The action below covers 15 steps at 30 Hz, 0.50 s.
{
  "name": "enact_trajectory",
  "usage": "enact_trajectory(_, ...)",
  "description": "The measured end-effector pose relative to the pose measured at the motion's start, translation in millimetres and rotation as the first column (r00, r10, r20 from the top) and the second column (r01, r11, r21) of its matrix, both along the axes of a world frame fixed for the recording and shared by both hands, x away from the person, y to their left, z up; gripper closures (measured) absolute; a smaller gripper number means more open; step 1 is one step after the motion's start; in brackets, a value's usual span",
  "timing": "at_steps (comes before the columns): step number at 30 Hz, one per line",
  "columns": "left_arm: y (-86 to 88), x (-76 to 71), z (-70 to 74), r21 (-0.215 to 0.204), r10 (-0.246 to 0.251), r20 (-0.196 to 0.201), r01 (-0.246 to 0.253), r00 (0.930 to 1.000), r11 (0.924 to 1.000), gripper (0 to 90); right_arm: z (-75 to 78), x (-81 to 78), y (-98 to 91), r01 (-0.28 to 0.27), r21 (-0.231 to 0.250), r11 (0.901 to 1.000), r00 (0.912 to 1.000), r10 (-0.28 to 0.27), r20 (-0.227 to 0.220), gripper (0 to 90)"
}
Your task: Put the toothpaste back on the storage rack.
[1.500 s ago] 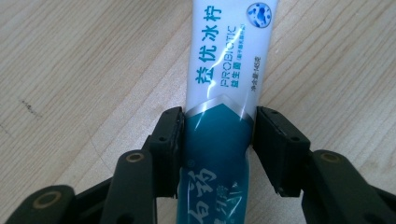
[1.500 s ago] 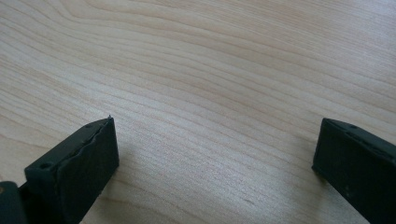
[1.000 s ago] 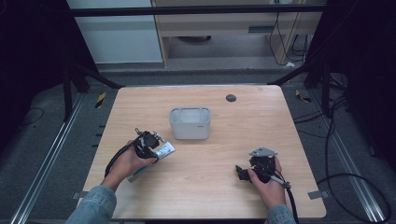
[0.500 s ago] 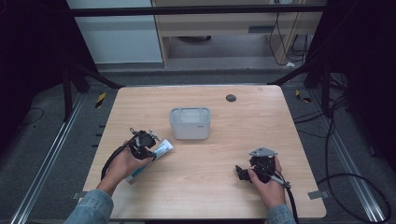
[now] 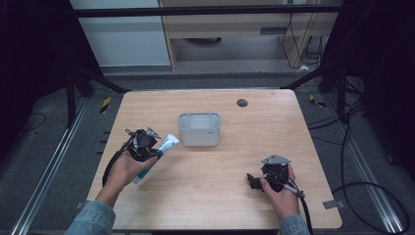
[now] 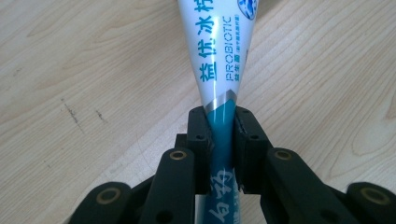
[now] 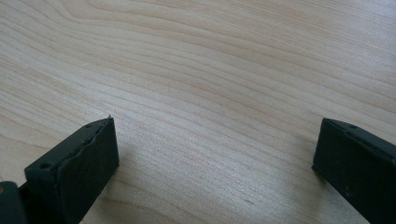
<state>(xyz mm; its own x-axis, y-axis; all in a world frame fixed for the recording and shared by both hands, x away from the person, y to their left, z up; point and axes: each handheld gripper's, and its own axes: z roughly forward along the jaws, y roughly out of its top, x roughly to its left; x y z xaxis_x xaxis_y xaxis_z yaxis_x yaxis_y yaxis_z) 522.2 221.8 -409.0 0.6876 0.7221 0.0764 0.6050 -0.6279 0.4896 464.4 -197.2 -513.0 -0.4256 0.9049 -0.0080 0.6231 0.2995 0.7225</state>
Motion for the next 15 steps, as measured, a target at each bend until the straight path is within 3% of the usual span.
enact_trajectory(15,-9.1,-0.1,21.6,-0.054,-0.005,0.061,0.008,0.9981,0.9985,78.3,0.0,0.3,0.0,-0.002,0.003,1.0,1.0,0.002,0.001,0.4)
